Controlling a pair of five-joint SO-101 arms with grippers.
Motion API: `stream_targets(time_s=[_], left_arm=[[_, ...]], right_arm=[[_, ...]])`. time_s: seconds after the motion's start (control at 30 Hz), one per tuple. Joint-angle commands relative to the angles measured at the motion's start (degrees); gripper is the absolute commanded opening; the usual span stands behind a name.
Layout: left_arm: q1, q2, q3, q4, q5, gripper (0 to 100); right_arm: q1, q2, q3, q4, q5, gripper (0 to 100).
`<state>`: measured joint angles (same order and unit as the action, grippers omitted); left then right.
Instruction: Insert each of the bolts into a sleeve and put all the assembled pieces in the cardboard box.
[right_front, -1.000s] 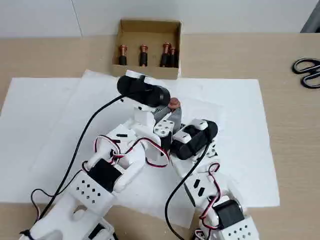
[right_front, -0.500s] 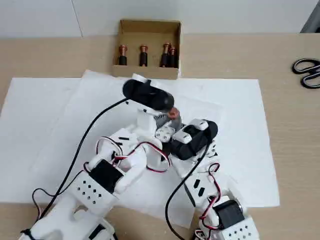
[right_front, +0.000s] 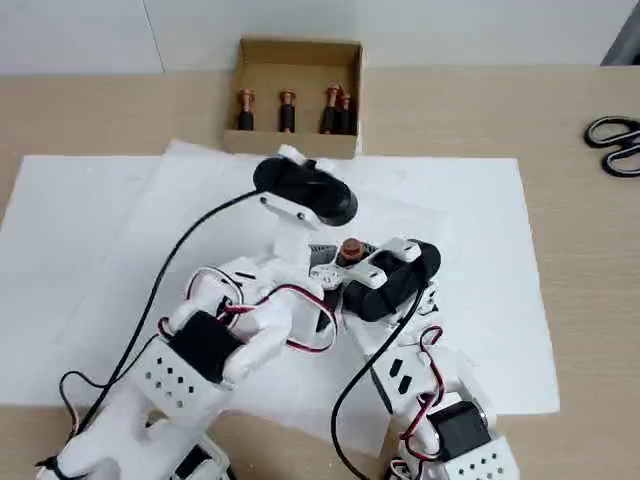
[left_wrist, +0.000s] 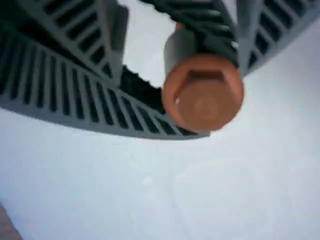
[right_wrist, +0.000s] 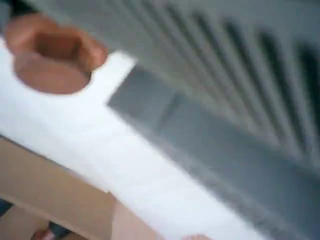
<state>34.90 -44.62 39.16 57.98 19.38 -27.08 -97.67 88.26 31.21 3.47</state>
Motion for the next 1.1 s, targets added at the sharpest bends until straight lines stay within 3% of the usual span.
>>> stream_targets(time_s=[0.0, 0.17, 0.47, 0.63, 0.87, 1.07], left_arm=[[-2.64, -0.88, -8.84, 6.86, -0.35, 19], [-11.52, -0.88, -19.12, 17.93, -0.88, 23], [-35.78, -0.7, -17.98, 25.32, -20.13, 22], [-37.27, -0.79, -11.03, 25.32, -21.63, 22], [-37.27, -0.79, -9.63, 25.32, -21.27, 22], [-37.36, -0.79, -9.63, 25.58, -21.36, 22]], right_arm=[[0.04, -1.19, -1.14, -0.4, 0.26, 0.4], [0.13, -1.19, -1.14, -0.4, 0.26, 0.4], [6.2, 6.99, -14.59, -0.31, 0.35, 0.4], [6.55, 27.21, -31.47, -2.42, 0.26, 0.4], [7.96, 64.4, -56.88, -17.8, 0.62, 0.4], [9.1, 97.54, -84.22, -19.74, 0.62, 0.4]])
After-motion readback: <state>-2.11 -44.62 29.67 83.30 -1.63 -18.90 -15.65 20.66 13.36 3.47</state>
